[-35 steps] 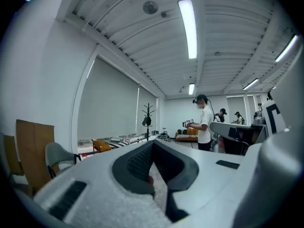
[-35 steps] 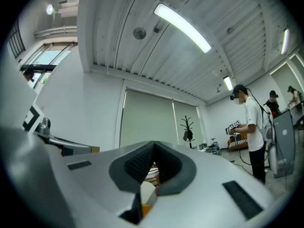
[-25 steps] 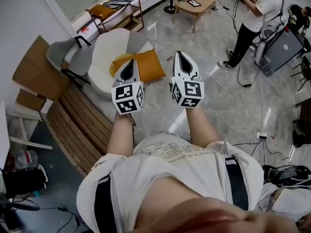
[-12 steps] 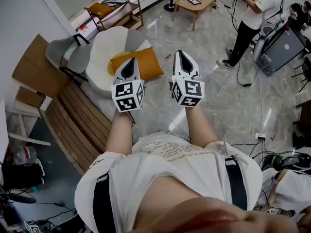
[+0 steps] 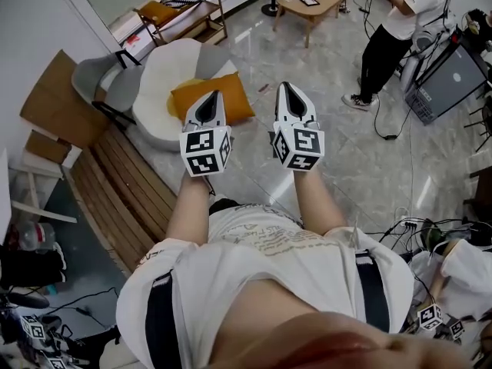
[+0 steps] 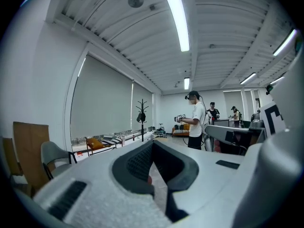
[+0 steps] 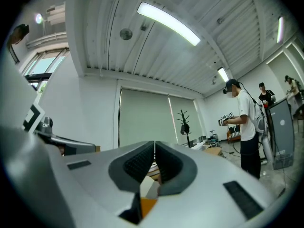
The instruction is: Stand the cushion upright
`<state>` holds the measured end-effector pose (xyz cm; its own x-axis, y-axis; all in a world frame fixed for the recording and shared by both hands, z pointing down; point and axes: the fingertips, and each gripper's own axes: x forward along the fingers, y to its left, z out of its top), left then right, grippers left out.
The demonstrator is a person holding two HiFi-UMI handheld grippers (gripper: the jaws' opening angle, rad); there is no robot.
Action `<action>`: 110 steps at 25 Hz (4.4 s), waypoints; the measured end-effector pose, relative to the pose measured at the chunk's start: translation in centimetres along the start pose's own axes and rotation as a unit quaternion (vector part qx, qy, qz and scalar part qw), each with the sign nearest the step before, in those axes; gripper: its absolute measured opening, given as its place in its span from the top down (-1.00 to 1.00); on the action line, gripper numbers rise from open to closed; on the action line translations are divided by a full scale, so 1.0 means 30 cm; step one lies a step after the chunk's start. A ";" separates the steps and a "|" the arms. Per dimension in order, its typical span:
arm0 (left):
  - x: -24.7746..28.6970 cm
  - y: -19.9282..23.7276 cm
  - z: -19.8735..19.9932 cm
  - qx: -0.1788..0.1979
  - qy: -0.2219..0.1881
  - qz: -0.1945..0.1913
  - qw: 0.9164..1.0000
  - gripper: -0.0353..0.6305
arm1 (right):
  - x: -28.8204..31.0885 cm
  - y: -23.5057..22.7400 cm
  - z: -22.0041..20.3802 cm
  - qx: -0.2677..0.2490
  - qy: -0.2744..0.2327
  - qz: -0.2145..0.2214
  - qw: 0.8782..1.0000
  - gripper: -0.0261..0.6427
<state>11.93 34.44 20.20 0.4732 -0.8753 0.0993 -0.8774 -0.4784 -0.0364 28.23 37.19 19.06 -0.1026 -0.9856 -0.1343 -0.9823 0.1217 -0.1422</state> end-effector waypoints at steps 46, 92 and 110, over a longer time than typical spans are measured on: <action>0.689 0.272 -0.084 -0.011 0.038 -0.022 0.999 0.84 | 0.705 -0.010 -0.164 -0.012 0.042 0.096 0.994 0.84; 1.181 1.133 -0.242 -0.078 0.093 0.076 0.990 0.84 | 1.688 0.290 -0.481 -0.038 0.125 0.169 0.977 0.83; 1.352 1.306 -0.437 -0.150 0.139 0.233 0.951 0.84 | 2.021 0.330 -0.746 -0.028 0.211 0.348 0.913 0.84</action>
<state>-4.29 -18.89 35.82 0.0256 -0.9150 0.4026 -0.9896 0.0338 0.1397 8.79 -24.00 31.47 -0.7448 -0.6306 0.2185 -0.6613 0.7412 -0.1152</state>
